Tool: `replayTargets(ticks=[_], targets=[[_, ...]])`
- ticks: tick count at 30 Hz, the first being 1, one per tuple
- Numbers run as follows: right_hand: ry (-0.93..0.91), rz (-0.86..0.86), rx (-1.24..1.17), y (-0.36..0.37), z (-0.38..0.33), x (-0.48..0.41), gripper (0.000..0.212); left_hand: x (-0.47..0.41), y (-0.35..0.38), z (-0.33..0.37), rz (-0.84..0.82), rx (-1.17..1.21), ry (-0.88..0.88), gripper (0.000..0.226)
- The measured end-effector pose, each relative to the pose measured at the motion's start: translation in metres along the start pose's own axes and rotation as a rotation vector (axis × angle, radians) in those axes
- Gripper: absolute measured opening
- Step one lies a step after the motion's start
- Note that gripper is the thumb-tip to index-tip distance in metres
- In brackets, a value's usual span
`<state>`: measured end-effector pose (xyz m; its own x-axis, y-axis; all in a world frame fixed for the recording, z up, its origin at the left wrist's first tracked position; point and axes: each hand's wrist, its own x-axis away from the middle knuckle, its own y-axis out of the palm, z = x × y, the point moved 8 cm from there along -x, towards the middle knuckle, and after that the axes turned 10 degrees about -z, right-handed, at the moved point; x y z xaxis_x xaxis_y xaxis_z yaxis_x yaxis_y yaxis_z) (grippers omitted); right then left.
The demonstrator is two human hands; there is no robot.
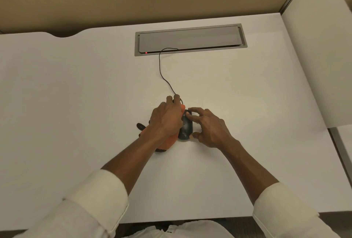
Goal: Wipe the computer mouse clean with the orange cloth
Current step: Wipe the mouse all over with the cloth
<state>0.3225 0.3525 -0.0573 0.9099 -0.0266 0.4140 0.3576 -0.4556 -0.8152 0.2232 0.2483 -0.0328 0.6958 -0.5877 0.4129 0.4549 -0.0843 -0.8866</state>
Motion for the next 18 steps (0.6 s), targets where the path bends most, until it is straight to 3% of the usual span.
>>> replayTargets(ticks=[10, 18], targets=[[0.002, -0.004, -0.014, 0.001, 0.002, 0.000, 0.079, 0.061, 0.032, 0.016, -0.010, -0.029, -0.042, 0.082], [-0.008, -0.011, 0.011, 0.000, 0.000, -0.001, 0.079, 0.026, 0.016, -0.004, 0.041, 0.124, -0.116, 0.061]])
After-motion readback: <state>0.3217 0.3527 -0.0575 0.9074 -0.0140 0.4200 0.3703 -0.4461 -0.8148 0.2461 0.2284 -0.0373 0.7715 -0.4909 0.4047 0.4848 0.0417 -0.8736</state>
